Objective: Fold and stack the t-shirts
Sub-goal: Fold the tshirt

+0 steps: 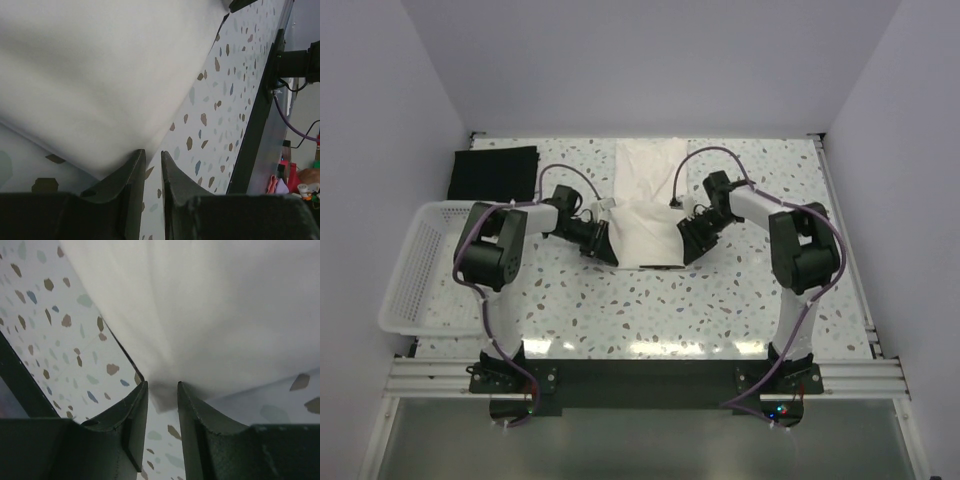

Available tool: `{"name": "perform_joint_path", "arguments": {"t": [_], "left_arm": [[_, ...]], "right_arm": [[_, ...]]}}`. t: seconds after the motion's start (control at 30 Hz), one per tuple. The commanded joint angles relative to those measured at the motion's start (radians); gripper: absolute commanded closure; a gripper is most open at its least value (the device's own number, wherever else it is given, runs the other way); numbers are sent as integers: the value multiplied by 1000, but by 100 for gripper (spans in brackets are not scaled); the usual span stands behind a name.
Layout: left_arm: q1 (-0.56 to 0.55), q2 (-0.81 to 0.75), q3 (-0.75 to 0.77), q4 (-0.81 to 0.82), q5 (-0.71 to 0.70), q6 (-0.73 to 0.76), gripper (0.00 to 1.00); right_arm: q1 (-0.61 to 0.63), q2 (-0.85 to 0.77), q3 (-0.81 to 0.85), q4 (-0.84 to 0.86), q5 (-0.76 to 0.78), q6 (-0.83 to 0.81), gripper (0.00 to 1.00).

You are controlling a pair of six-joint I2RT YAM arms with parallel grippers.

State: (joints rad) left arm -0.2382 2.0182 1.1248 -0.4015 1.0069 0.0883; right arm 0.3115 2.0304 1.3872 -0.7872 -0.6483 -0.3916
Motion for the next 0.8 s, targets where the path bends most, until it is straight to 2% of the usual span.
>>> {"name": "perform_joint_path", "arguments": {"t": [0.0,0.13,0.47,0.6,0.77], "left_arm": [[5,-52,-16,-5,-61,2,75],[-7,-87,-30,20,-50,-9,74],[-21,-96,-82,56,-74,-22,74],[-21,-79,-88,58,-91,-47,74],[-21,-70,-94,53,-106,-50,74]], "right_arm": [[-18,-116,-66,-75,73,-199,65],[-20,-179,-85,-116,55,-268,65],[8,-139,-99,16,15,-82,67],[28,-113,-134,55,73,-55,73],[26,-84,-169,60,171,-95,80]]}}
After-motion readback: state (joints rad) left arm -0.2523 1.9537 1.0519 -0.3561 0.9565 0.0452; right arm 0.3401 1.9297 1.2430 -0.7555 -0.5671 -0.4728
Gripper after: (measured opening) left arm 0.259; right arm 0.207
